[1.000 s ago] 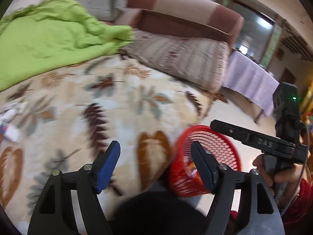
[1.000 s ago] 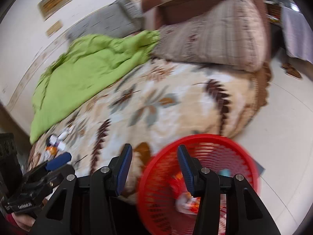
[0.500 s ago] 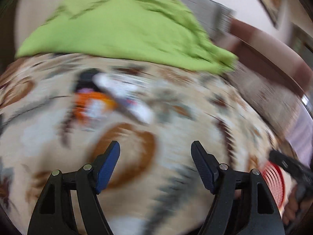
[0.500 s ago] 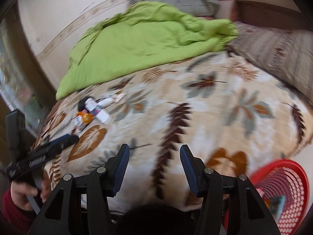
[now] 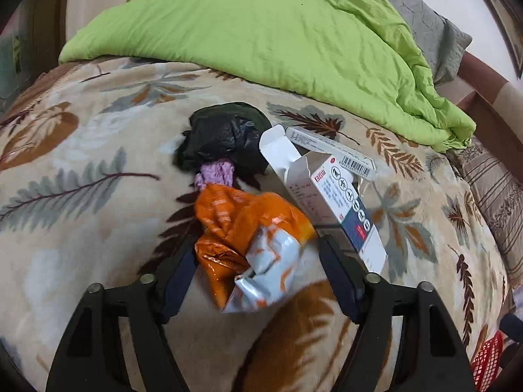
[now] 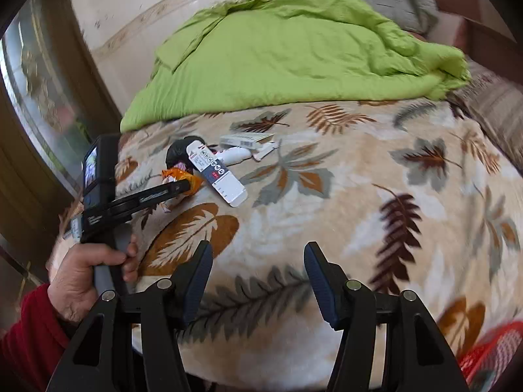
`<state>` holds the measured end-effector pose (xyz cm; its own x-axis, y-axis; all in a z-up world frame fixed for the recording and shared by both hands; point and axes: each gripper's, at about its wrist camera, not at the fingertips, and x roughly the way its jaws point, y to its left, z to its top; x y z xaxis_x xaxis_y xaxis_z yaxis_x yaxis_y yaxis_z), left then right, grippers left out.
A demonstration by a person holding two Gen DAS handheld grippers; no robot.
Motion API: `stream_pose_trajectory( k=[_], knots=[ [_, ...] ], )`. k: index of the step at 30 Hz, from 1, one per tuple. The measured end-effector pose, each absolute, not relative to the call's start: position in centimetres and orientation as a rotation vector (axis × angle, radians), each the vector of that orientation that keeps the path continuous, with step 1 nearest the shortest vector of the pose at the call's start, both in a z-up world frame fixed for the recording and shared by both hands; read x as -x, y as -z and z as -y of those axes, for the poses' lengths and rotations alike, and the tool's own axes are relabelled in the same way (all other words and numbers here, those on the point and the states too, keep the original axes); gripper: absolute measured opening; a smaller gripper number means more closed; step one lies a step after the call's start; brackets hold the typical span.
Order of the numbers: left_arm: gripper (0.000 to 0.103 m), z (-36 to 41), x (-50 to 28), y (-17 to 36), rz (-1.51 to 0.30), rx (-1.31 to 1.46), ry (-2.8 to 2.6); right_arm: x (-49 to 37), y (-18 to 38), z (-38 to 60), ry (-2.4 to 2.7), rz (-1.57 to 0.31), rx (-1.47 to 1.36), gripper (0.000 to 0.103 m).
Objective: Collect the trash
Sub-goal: 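Grasp the orange-white crumpled bag with the left tool, then grasp the white medicine box with the right tool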
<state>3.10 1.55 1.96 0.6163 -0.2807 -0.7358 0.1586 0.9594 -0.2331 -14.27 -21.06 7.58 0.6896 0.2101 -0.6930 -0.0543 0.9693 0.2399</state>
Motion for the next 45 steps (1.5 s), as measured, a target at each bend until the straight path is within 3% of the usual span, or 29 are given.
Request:
stream_pose_trajectory(
  k=[3,7,18,19,21,33,45],
  knots=[
    [0.056,-1.9,-3.0,-2.2,-0.860,0.132,0.263,11.7,-7.2,19.8,-0.186,-0.810,-0.165,0.067],
    [0.055,-3.0,-1.7,-3.9,-0.792,0.120,0.272,7.6,-6.3,17.9,-0.238,-0.829,-0.074,0.070],
    [0.055,-6.5,-0.8,-5.7,-0.696,0.084,0.155,-3.3,-1.8,11.1,-0.297,-0.852,0.169,0.070],
    [0.055,-6.5,-0.8,-5.7,-0.696,0.080,0.153,-3.7,-1.4,10.8,-0.286,-0.858,0.178,0.064],
    [0.055,-6.5,-0.7,-5.7,-0.690,0.067,0.152,-4.1,-0.9,10.5,-0.257,-0.852,0.174,0.042],
    [0.055,-3.2,1.0,-6.5,-0.617,-0.051,0.146,3.0,-4.6,15.2,-0.144,-0.750,-0.117,0.042],
    [0.055,-1.6,1.6,-6.4,-0.595,-0.113,0.135,3.9,-5.2,16.8,-0.086,-0.691,-0.124,0.042]
  ],
)
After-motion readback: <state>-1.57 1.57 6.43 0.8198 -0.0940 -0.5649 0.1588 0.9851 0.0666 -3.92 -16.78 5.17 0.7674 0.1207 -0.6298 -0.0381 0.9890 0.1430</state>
